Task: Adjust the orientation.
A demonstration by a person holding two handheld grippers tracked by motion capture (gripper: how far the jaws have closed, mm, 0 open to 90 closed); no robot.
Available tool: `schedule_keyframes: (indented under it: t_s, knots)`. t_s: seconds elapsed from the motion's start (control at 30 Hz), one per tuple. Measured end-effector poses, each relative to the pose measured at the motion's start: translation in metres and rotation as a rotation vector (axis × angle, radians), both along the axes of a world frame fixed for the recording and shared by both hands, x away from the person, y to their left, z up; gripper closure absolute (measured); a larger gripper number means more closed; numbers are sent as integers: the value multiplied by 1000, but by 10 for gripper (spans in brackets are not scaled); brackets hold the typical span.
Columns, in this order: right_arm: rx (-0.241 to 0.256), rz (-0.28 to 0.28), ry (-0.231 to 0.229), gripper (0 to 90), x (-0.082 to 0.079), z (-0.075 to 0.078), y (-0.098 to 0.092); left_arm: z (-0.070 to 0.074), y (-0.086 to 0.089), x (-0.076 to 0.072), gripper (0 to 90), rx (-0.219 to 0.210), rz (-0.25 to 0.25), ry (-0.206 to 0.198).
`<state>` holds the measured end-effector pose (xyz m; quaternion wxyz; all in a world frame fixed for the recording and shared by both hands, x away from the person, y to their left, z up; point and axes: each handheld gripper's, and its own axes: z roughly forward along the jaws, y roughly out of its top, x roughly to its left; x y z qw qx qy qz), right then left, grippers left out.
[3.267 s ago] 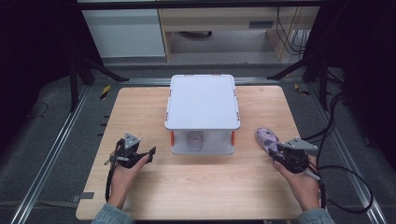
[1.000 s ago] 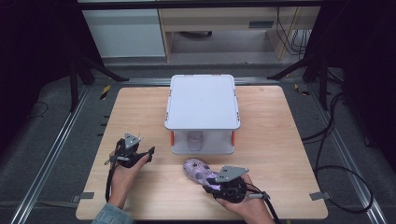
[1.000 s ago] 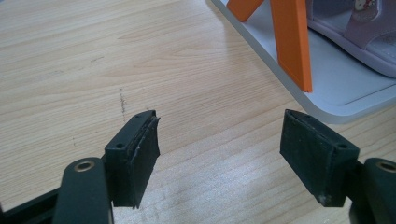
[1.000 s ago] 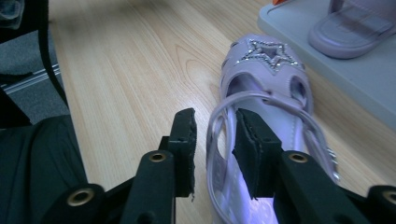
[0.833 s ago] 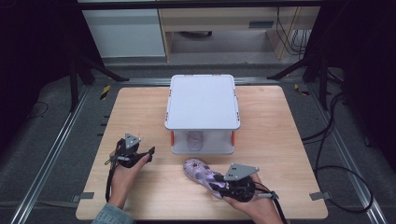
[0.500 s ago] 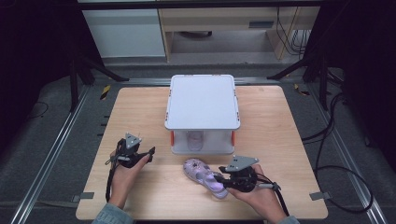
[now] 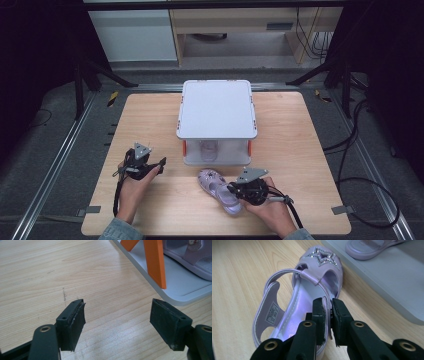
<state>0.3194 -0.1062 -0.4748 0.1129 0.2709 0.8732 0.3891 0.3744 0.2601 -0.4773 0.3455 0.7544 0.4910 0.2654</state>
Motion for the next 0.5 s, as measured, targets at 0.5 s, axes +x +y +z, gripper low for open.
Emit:
schedule_keyframes:
  t_s: [0.5]
  knots:
    - [139, -190, -27, 824, -5, 13, -25, 12, -8, -1, 261, -38, -50, -29]
